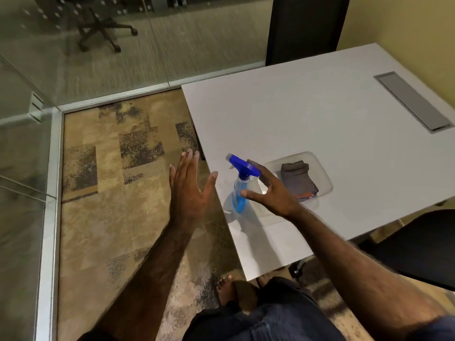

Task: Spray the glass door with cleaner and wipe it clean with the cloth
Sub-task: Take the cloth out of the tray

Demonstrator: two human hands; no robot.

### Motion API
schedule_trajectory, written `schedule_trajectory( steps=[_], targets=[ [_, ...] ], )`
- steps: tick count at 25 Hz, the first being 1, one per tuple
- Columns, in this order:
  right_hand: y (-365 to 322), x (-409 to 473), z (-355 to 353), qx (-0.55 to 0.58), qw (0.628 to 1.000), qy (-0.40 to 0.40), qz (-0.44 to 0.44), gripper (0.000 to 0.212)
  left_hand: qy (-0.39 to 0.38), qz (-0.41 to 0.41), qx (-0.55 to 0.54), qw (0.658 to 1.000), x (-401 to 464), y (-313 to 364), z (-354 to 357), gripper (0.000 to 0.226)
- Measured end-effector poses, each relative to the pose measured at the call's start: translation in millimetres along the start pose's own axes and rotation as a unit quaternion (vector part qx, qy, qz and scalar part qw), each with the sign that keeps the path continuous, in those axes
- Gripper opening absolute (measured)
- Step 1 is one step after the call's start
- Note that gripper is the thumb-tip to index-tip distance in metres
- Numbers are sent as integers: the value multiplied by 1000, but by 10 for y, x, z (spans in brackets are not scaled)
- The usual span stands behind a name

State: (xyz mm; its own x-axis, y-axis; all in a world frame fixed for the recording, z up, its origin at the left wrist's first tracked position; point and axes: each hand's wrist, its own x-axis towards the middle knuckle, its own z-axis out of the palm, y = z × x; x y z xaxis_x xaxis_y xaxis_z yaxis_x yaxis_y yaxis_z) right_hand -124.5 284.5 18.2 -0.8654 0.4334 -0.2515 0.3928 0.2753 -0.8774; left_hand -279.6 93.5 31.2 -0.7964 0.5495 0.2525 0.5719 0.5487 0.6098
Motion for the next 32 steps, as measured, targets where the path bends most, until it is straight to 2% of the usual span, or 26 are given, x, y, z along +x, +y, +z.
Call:
schedule_trajectory(
  steps=[2,4,9,11,13,15,18,20,23,27,32],
  targets=[
    [-13,-47,-85,-19,1000,14,-9,87,35,18,-6,999,74,204,-115,66],
    [299,-222,-1034,11,999,38,-8,85,62,102,-7,993,287,1217,226,64],
    [416,-360,-1081,24,998,65,-7,84,124,239,-28,963,198,1613,75,58],
    [475,-369,-1108,15,997,82,2,83,118,302,-52,945,65,1713,157,57],
    [543,-322,-1279,0,995,101,0,78,89,331,-75,936,14,1844,383,56],
    [649,-249,-1460,-41,992,117,0,73,21,329,-71,942,-14,1944,708,55],
    [826,-105,-1623,-102,988,112,21,68,-118,279,-19,953,-20,1947,1182,55],
    [929,5,-1655,-164,983,82,24,68,-208,234,28,949,28,1847,1471,58],
    [1047,178,-1669,-236,971,44,7,66,-299,179,81,934,122,1647,1838,60],
    [1158,332,-1643,-309,951,18,2,69,-363,133,126,913,188,1462,2150,63],
    [1241,454,-1595,-373,928,8,10,54,-369,103,114,916,165,1379,2331,61]
  ],
)
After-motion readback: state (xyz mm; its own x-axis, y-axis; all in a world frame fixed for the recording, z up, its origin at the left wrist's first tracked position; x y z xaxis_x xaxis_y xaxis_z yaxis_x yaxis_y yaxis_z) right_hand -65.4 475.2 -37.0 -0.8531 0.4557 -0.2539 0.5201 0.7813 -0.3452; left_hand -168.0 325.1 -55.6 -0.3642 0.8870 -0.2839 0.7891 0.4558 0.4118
